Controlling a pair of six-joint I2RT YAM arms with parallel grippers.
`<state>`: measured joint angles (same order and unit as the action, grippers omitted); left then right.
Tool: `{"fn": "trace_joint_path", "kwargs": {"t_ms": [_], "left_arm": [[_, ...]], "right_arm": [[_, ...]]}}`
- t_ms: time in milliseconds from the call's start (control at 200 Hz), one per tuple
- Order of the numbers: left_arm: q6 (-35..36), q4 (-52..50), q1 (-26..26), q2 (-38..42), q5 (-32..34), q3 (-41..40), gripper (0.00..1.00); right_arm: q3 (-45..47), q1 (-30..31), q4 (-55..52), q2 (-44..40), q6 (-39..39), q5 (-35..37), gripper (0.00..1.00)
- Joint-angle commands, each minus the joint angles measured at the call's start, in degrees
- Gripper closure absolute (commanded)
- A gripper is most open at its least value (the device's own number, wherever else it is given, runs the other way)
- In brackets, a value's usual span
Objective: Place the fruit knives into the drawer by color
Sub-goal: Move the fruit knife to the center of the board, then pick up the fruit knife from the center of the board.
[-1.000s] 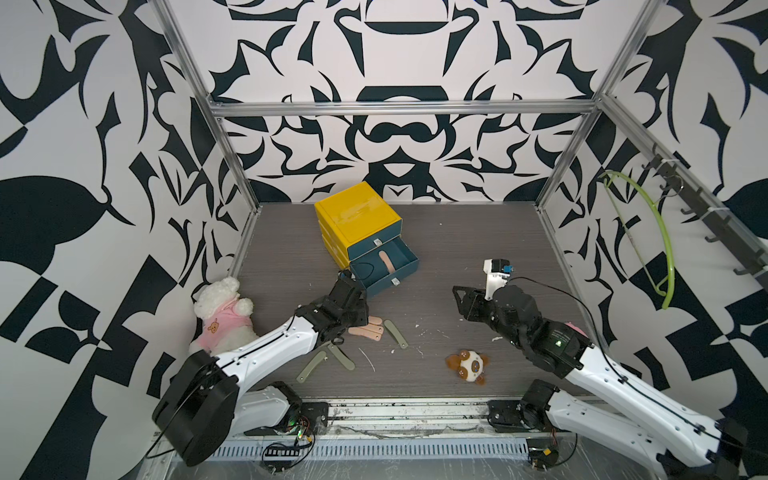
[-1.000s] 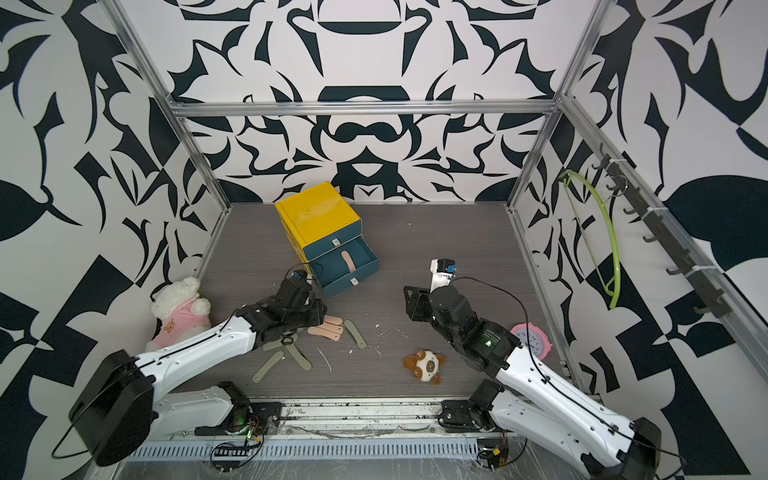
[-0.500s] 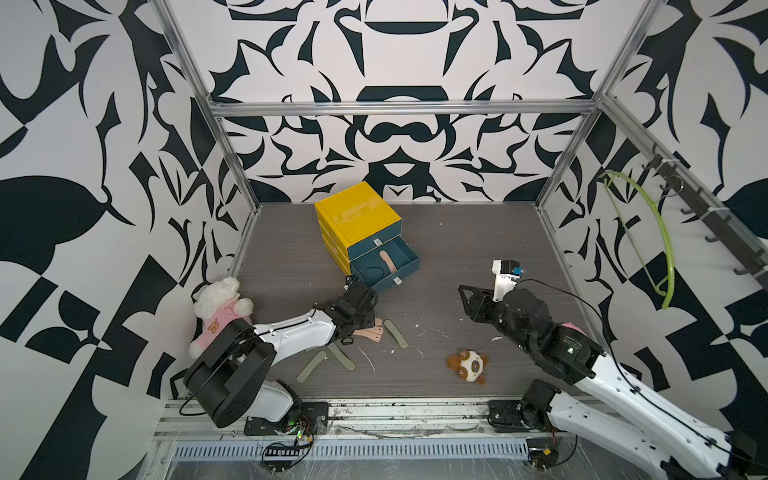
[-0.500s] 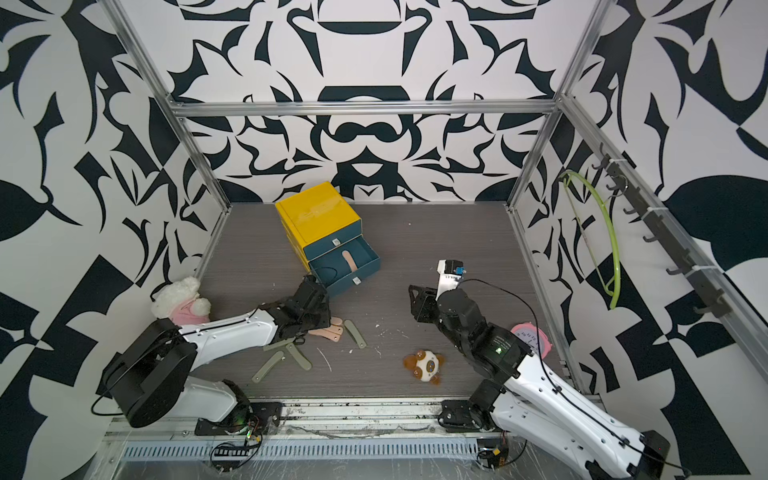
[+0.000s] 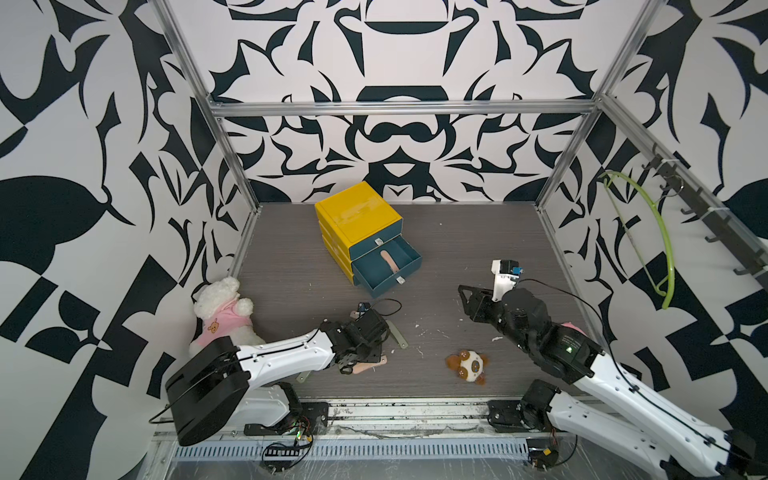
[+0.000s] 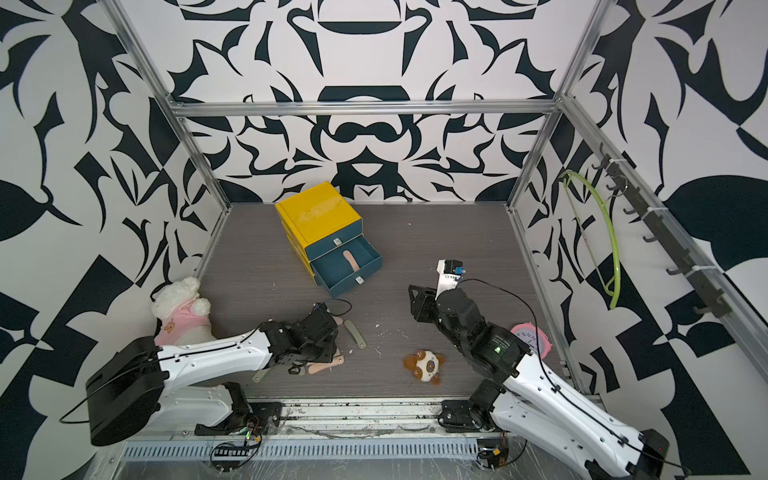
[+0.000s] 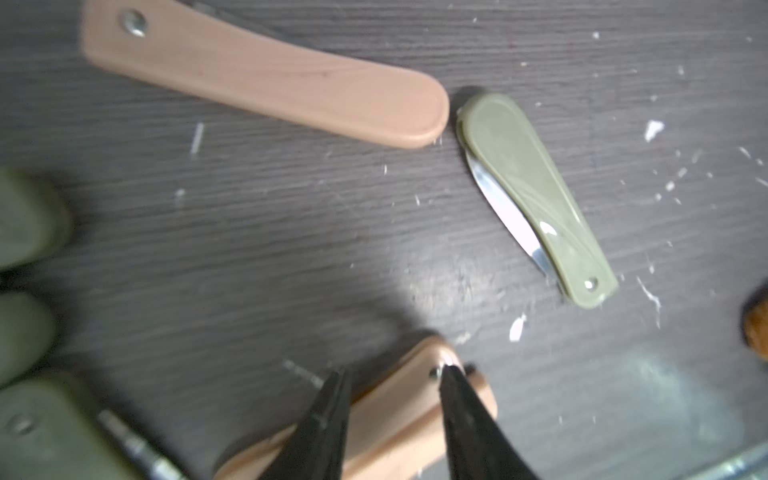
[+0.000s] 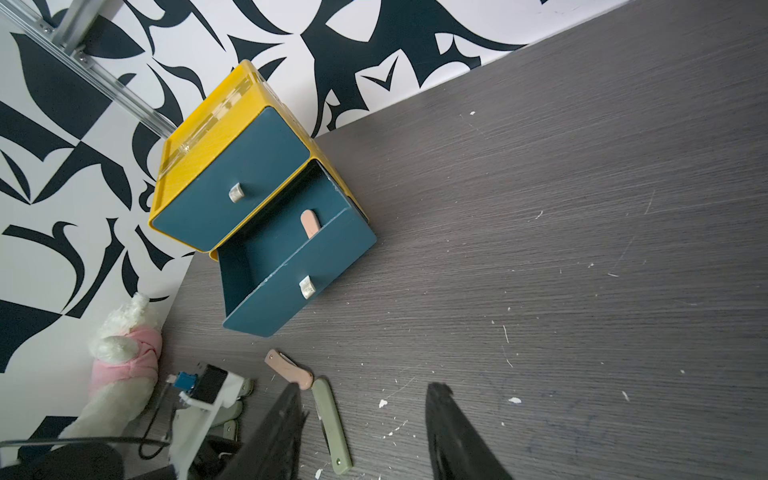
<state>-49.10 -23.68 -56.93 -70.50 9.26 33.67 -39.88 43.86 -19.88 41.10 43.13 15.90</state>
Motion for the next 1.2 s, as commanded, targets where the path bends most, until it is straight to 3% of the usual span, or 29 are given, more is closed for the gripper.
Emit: {"fn": "trace_joint_path", "kwargs": {"t_ms": [0, 190, 345, 490, 975, 1195], "left_arm": [[0.7, -7.1, -0.2, 5.3, 0.3, 4.2, 0.47], [3.9, -14.9, -0.6, 6.0, -4.7, 7.4, 0.42], [4.7, -16.7, -2.6, 4.8, -7.8, 6.1, 0.29], [5.1, -17.4, -2.9, 3.1, -7.6, 5.7, 0.23], [3.0, -14.0, -2.9, -0.2, -6.3, 1.1, 0.24], [3.9, -10.3, -2.9, -5.4, -6.7, 1.3, 0.24]], "right_arm": [[-0.1, -0.3, 1.7, 0.0, -0.2, 1.0, 0.5], [-0.2, -0.3, 1.3, 0.1, -0.4, 1.0, 0.5], [0.7, -0.3, 1.6, -0.1, -0.1, 1.0, 0.5], [1.0, -0.3, 1.9, 0.1, 0.1, 0.8, 0.5], [1.1, -0.3, 1.2, -0.7, 0.0, 1.5, 0.5], [1.0, -0.3, 0.9, -0.9, 0.0, 1.4, 0.5]]}}
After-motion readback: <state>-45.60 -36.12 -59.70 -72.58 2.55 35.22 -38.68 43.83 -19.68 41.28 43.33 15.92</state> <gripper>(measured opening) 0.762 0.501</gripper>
